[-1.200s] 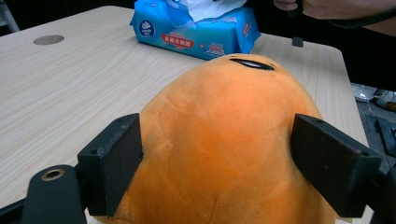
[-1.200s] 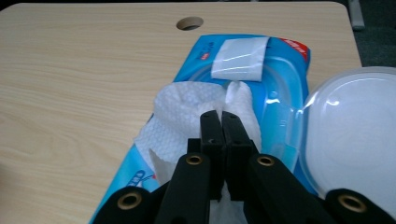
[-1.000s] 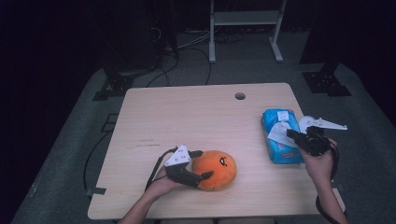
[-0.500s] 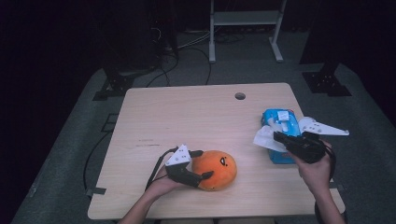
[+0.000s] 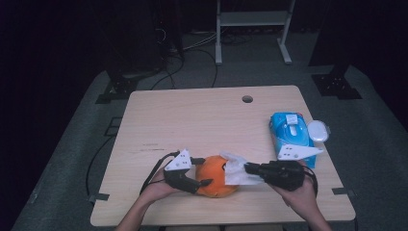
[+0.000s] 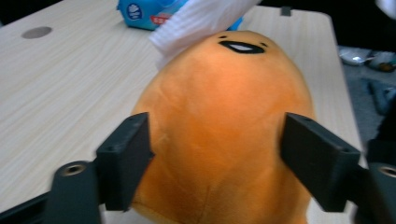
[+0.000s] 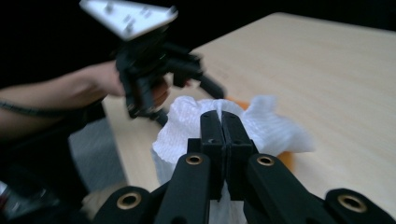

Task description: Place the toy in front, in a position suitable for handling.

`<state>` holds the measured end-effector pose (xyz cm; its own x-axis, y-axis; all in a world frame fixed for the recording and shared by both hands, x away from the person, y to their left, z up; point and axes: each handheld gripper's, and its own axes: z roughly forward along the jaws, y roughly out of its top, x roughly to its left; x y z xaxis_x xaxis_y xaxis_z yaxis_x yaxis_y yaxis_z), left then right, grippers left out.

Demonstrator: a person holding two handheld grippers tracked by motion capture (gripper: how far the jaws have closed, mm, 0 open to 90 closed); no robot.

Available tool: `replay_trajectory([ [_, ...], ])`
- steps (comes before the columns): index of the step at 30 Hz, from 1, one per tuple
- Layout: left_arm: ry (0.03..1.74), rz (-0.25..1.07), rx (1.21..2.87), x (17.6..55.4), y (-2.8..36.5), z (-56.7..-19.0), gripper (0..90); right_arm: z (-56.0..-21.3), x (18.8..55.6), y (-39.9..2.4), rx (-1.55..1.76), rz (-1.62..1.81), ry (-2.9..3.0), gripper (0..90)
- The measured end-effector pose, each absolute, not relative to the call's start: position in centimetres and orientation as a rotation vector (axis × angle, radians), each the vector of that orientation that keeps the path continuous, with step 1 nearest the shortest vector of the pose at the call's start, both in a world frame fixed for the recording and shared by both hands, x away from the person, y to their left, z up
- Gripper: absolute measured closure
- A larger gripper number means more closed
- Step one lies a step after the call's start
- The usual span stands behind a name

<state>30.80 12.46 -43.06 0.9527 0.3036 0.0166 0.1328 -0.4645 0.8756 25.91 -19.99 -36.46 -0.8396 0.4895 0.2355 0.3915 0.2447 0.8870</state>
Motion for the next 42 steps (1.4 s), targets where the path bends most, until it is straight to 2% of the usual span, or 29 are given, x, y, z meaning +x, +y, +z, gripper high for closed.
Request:
replay_trajectory([
  [6,0.293,0.227,2.060,30.6,11.8,-43.3,27.4,-38.5,27.1,-18.1,0.814,1.550,2.506,86.7],
  [15,0.292,0.233,2.056,30.7,11.6,-43.5,27.5,-39.6,27.9,-17.9,0.824,1.422,2.425,76.4],
  [19,0.283,0.237,2.058,30.7,11.3,-43.5,27.7,-40.0,28.7,-17.3,0.823,1.404,2.409,67.6],
  [23,0.271,0.236,2.063,30.7,11.2,-43.5,29.7,-40.4,29.2,-16.5,0.811,1.401,2.421,64.8],
  [26,0.256,0.237,2.063,30.7,10.8,-43.5,30.4,-40.6,29.5,-15.9,0.813,1.415,2.408,64.8],
  [29,0.249,0.243,2.066,30.7,10.6,-43.5,30.3,-40.6,29.6,-15.4,0.801,1.400,2.402,68.7],
  [30,0.248,0.243,2.065,30.7,10.5,-43.5,30.3,-40.7,29.6,-15.1,0.788,1.385,2.403,76.9],
  [31,0.248,0.243,2.065,30.7,10.5,-43.5,30.1,-40.7,29.6,-15.1,0.788,1.385,2.403,76.9],
  [32,0.252,0.244,2.063,30.7,10.5,-43.5,29.8,-40.7,29.5,-14.9,0.782,1.359,2.391,83.9],
  [34,0.258,0.245,2.060,30.7,10.5,-43.5,29.2,-40.6,29.3,-15.0,0.777,1.343,2.390,86.4],
  [42,0.294,0.257,2.055,31.0,10.8,-43.5,27.1,-40.5,28.4,-16.6,0.787,1.325,2.398,87.3],
])
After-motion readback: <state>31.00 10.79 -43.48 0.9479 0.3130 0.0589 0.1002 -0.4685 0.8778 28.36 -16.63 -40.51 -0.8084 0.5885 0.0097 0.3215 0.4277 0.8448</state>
